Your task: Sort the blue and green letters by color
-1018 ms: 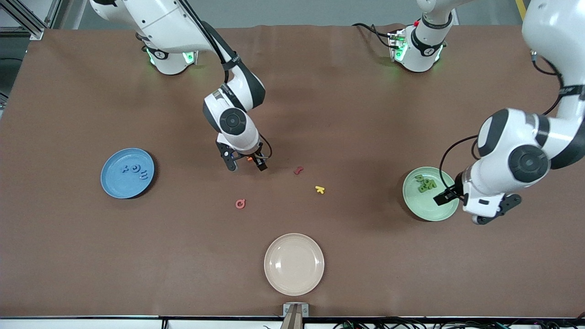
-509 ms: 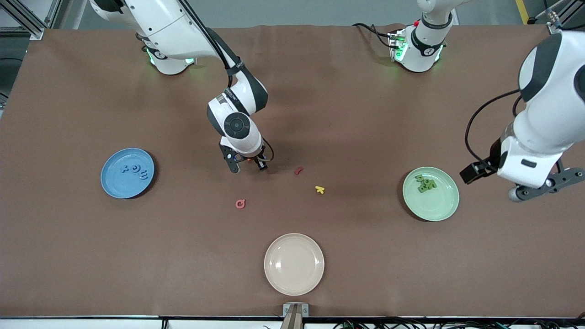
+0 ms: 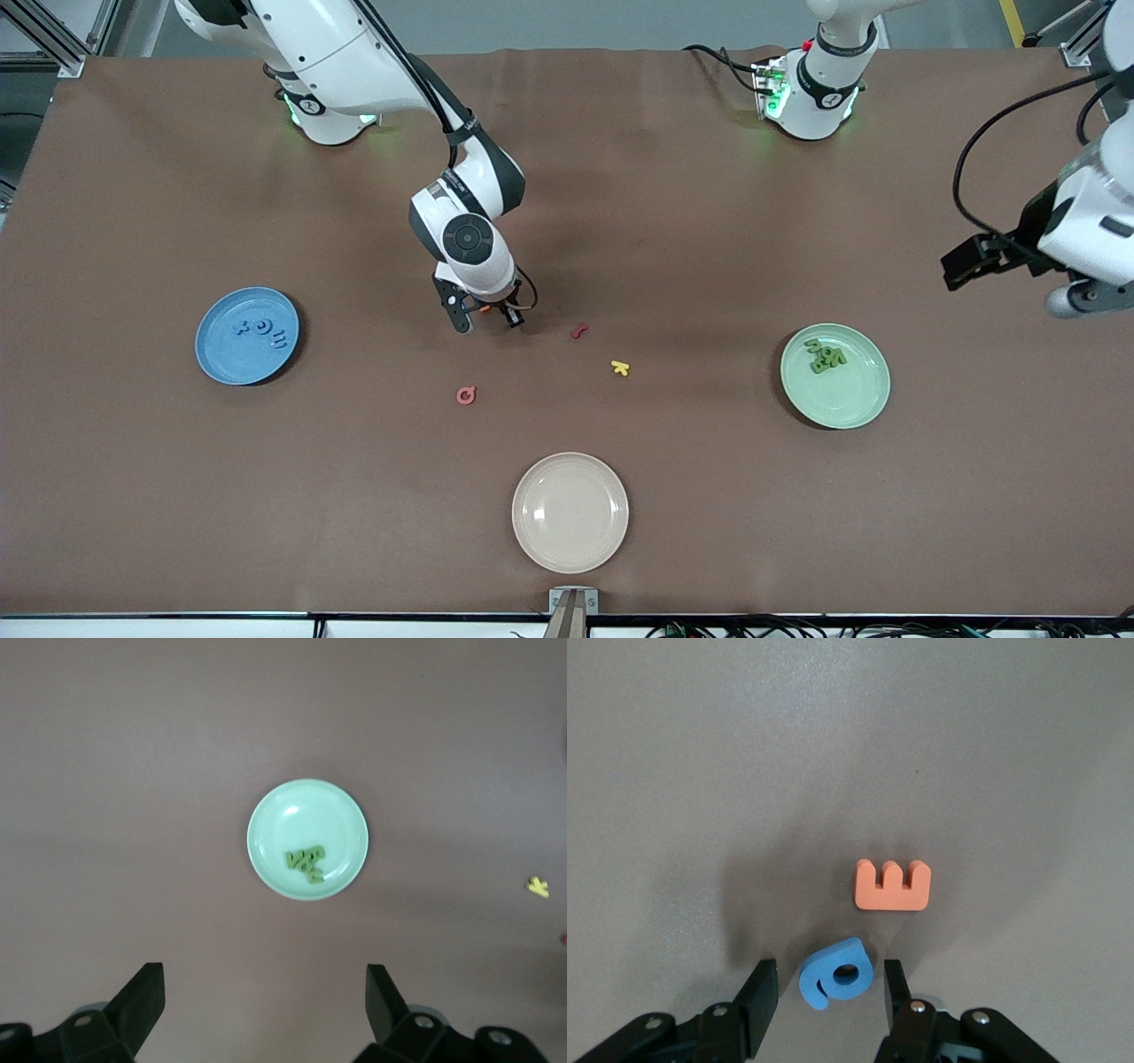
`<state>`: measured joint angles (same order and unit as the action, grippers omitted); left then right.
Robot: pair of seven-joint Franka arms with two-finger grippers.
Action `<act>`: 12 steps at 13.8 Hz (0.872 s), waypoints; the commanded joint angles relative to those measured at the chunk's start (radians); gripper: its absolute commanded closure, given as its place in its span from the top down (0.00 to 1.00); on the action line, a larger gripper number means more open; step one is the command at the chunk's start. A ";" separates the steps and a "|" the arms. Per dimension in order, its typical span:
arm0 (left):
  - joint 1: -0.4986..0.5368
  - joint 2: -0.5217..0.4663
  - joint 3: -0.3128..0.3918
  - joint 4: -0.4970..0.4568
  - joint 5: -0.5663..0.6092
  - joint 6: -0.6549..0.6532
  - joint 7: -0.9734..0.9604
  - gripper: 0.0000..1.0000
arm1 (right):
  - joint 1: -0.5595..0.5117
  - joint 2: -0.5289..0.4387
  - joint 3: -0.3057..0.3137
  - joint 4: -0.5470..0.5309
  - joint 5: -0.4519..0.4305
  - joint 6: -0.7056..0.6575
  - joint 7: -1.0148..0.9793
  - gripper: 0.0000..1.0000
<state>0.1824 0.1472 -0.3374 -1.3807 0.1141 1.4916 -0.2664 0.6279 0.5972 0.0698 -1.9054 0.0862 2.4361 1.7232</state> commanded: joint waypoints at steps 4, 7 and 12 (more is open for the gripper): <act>-0.193 -0.110 0.242 -0.072 -0.071 -0.059 0.082 1.00 | 0.006 0.019 -0.008 0.008 -0.035 0.006 0.026 0.41; -0.209 -0.144 0.271 -0.112 -0.071 -0.059 0.101 1.00 | 0.007 0.029 -0.008 0.008 -0.057 0.023 0.026 0.30; -0.213 -0.163 0.264 -0.115 -0.071 -0.053 0.111 1.00 | 0.003 0.029 -0.007 0.025 -0.091 0.005 0.013 0.12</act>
<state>-0.0237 0.0079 -0.0778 -1.4702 0.0573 1.4323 -0.1766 0.6291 0.5982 0.0720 -1.9001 0.0220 2.4484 1.7237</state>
